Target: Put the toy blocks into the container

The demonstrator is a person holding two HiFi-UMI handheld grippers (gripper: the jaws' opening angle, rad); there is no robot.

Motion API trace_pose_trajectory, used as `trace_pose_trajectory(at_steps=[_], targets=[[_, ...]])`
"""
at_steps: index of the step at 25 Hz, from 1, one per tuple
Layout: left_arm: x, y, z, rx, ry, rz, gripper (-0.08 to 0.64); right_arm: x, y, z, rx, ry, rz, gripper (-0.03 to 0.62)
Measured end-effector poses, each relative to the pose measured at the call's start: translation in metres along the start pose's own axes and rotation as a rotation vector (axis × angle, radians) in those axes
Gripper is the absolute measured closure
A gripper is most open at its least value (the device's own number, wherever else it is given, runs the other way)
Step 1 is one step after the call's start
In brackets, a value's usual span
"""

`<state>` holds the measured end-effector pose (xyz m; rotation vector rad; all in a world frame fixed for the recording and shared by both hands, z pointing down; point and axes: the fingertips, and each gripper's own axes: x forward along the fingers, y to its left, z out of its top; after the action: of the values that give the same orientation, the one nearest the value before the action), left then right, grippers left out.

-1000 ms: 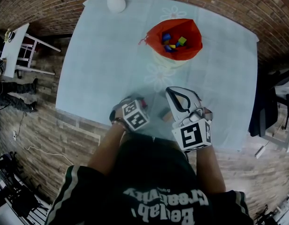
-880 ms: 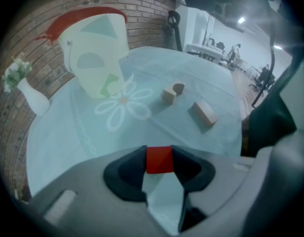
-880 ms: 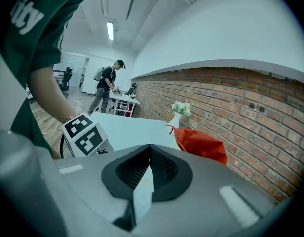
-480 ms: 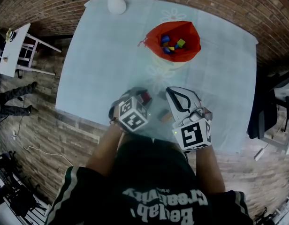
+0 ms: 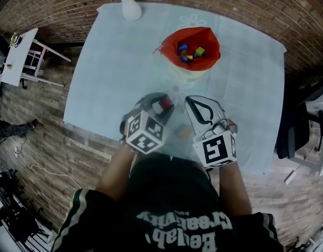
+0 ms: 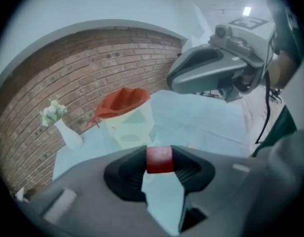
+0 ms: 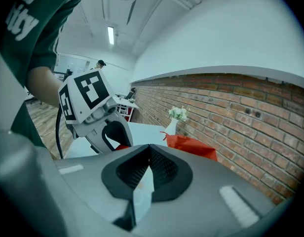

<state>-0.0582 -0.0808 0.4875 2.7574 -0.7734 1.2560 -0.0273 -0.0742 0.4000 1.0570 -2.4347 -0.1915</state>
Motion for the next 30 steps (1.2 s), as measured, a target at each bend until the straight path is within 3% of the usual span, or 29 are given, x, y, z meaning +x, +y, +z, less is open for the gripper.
trace_pose_trajectory(at_steps=[13,30], targets=[[-0.057,0.001,0.047,0.001,-0.139,0.126,0.413,-0.034,-0.008,0.025,-0.016,-0.063,-0.049,0.587],[-0.099,-0.010,0.087,0.054,-0.232,0.187,0.413,-0.065,-0.010,0.051,-0.101,-0.107,-0.113,0.586]])
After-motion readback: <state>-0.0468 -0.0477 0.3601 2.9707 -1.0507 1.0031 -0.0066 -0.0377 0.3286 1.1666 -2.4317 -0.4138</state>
